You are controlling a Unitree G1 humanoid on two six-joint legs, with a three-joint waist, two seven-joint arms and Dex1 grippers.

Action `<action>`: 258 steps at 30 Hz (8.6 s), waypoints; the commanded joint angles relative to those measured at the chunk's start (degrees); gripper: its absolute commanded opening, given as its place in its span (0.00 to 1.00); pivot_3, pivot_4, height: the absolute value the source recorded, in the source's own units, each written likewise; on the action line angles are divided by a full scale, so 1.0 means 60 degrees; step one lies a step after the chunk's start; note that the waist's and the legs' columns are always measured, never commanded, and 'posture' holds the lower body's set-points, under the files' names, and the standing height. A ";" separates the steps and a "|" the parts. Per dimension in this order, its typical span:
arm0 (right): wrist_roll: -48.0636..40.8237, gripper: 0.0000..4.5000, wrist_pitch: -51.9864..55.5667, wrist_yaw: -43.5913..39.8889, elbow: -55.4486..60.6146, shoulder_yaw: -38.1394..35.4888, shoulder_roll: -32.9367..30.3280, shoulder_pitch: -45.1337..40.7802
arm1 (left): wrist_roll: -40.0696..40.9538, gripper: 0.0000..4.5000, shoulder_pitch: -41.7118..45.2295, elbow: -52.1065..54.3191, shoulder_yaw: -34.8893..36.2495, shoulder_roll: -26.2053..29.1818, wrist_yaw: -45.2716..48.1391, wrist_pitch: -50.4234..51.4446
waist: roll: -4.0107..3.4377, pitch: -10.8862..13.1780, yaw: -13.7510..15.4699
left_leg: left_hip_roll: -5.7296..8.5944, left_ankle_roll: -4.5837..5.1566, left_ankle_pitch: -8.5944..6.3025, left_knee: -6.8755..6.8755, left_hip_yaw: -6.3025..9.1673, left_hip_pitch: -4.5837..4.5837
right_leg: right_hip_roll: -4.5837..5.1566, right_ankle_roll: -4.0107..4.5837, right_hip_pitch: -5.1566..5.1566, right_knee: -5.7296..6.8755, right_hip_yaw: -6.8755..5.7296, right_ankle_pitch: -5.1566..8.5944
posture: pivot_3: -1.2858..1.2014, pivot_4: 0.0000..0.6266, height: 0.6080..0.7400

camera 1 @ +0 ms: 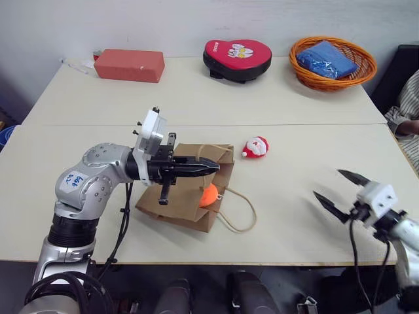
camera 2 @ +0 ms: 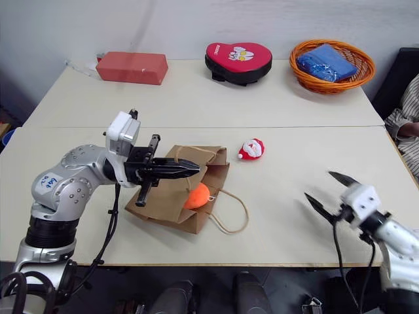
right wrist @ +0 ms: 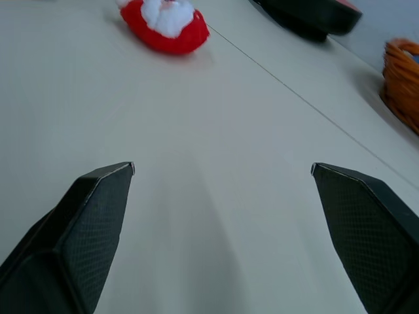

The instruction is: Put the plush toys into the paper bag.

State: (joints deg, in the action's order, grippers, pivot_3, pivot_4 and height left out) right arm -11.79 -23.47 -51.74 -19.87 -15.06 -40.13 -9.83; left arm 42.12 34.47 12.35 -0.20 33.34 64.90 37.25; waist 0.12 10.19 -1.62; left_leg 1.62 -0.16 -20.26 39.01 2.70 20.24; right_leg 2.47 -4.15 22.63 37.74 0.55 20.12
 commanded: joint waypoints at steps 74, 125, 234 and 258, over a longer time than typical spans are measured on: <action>0.0137 0.29 0.5162 -0.0580 -0.0024 0.4380 0.5188 -0.4889 | 0.0455 0.00 0.0045 0.0191 0.0249 0.0238 0.0083 0.0397 | 0.0007 -0.0001 -0.0118 | 0.0019 -0.0033 0.0016 0.0052 0.0049 0.0162 | 0.0013 0.0004 0.0171 0.0074 -0.0035 -0.0001 | 0.52 0.24 1.00; -0.0060 1.00 0.7231 -0.0642 0.2677 0.4633 0.2044 -0.3632 | 0.0955 0.00 -0.0575 0.1058 0.0657 0.0561 -0.0855 0.0635 | 0.0024 -0.0010 0.0220 | 0.0023 -0.0018 0.0011 0.0045 0.0039 0.0163 | 0.0017 0.0001 0.0169 0.0030 -0.0021 -0.0003 | 0.52 0.24 1.00; -0.8966 0.04 1.9329 0.2546 0.3231 -0.0305 0.1930 -0.4125 | 0.1136 0.00 -0.0518 0.0984 0.0718 0.0911 -0.0609 0.0851 | 0.0058 -0.0031 0.0022 | 0.0021 -0.0019 0.0015 0.0029 0.0046 0.0166 | 0.0019 0.0002 0.0171 0.0035 -0.0023 -0.0003 | 0.52 0.24 1.00; -1.0539 0.01 1.8375 0.3429 0.2020 -0.1222 0.0057 -0.7830 | -0.0669 0.00 0.2787 -0.3339 0.0511 -0.0579 0.0523 -0.1873 | 0.0047 -0.0024 -0.0004 | 0.0026 0.0000 0.0021 0.0016 0.0043 0.0200 | 0.0027 -0.0003 0.0183 0.0037 -0.0031 -0.0006 | 0.52 0.24 1.00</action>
State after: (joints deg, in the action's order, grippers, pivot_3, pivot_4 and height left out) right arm -75.50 88.20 -30.71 -9.11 -22.70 -40.21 -57.08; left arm 39.27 51.18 -7.93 2.25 29.98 68.25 28.20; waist 0.41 10.04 -1.64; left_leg 1.77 -0.15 -20.14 39.11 2.95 21.43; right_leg 2.63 -4.17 23.73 37.97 0.38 20.08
